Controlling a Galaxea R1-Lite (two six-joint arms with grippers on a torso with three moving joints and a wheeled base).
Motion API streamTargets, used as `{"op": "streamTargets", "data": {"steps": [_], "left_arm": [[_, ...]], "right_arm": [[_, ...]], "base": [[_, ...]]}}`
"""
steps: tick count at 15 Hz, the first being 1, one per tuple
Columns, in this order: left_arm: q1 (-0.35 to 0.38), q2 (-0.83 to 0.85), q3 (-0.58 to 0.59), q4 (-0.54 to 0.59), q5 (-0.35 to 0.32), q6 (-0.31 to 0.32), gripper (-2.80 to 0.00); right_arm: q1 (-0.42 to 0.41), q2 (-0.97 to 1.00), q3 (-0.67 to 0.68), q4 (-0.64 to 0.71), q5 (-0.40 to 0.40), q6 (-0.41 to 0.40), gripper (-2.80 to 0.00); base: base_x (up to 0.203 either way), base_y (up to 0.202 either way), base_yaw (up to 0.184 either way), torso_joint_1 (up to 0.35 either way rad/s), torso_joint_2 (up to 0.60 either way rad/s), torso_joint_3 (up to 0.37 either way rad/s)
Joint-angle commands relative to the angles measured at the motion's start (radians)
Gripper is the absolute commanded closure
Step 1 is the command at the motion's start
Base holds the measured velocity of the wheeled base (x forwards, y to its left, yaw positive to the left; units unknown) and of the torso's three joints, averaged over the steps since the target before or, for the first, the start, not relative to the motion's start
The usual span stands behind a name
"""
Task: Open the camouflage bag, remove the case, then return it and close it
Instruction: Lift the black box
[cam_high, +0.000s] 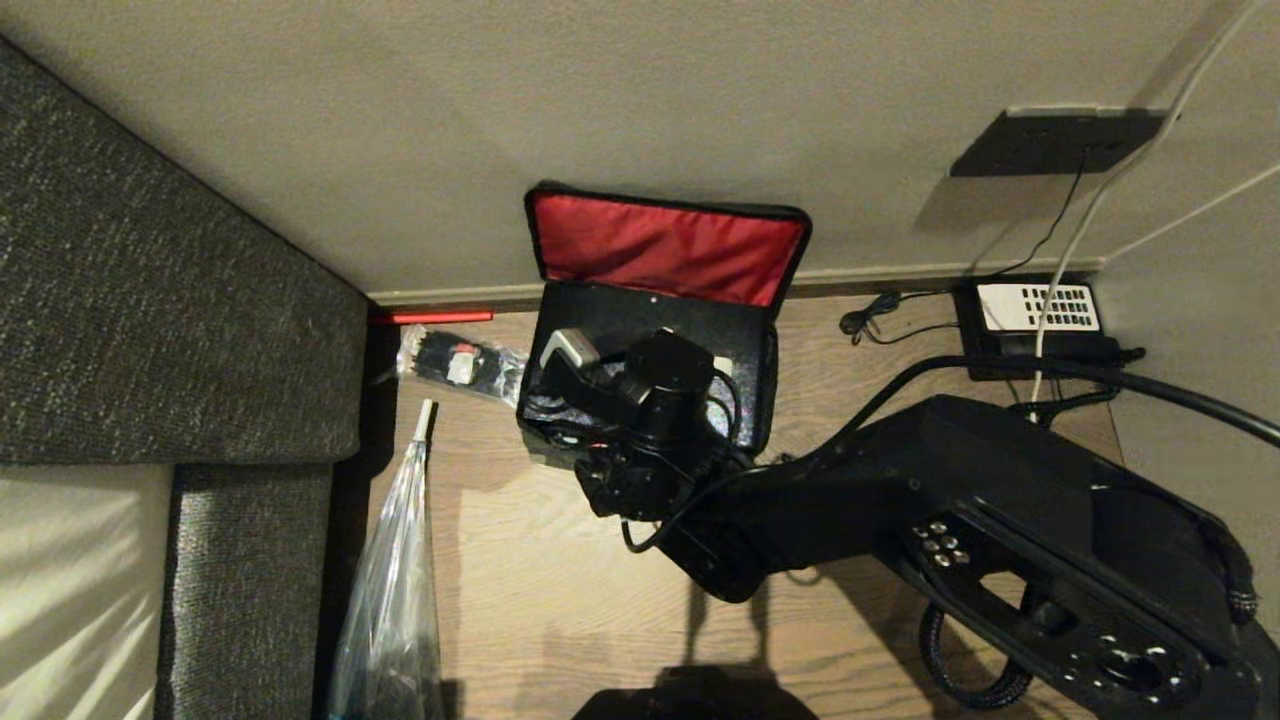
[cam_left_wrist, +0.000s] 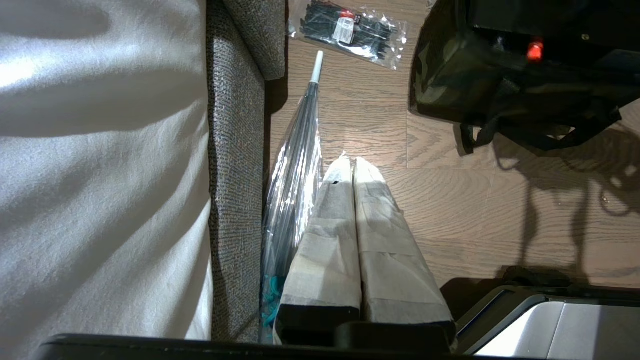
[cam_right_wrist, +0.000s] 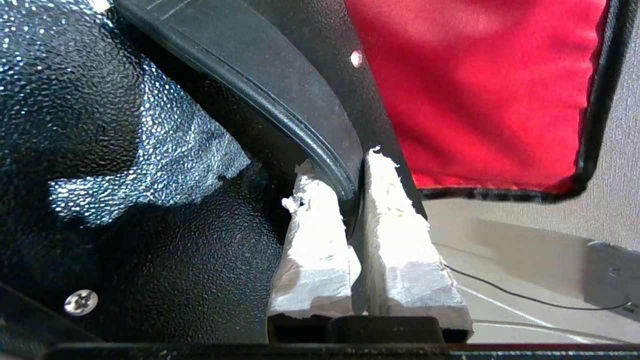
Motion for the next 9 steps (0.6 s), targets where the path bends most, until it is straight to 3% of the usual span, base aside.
{"op": "streamTargets", "data": {"steps": [1,9], "left_arm": [[0.000,0.001,0.002,0.000,0.000,-0.001,0.00],[0.000,-0.002,0.002,0.000,0.002,-0.001,0.00]], "right_arm": [[0.003,-0.031,0.033,-0.008,-0.005,-0.009,0.00],[0.015,-0.097,0.099,0.025,-0.015,-0.036,0.00]], "base": [[0.000,0.000,0.000,0.000,0.00,0.000],[0.000,0.000,0.000,0.000,0.00,0.000]]}}
